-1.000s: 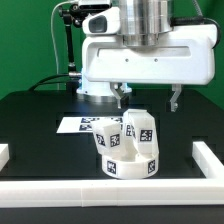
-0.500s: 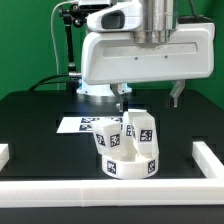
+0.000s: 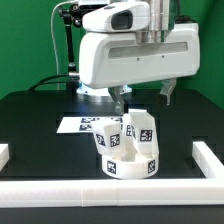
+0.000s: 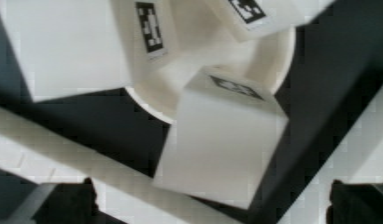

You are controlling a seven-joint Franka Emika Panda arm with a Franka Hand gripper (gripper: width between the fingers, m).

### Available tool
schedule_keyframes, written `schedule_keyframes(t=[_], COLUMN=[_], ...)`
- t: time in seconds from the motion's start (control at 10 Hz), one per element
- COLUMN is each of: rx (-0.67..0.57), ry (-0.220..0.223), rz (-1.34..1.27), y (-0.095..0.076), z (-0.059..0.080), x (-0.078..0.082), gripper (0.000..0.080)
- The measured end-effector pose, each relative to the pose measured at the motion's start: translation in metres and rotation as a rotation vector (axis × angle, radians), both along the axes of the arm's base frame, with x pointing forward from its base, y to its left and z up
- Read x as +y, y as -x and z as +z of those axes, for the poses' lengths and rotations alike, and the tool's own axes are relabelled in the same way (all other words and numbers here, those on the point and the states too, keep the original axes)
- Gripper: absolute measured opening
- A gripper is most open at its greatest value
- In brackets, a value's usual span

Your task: Assemble stool

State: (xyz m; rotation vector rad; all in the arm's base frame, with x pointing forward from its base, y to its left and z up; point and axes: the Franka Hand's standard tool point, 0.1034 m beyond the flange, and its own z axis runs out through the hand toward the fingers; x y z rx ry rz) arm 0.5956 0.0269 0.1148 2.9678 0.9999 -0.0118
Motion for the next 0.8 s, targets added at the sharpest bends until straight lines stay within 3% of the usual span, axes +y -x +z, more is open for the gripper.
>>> schedule_keyframes(t=[0.3, 0.8], rx=[0.01, 0.019], ry=[0.017, 0.05], rz=[0.336, 0.615], y=[0.0017, 0.0023], z=[-0.0017, -0.0042], x=[-0.0021, -0.0074], gripper=[0.0649, 0.0649])
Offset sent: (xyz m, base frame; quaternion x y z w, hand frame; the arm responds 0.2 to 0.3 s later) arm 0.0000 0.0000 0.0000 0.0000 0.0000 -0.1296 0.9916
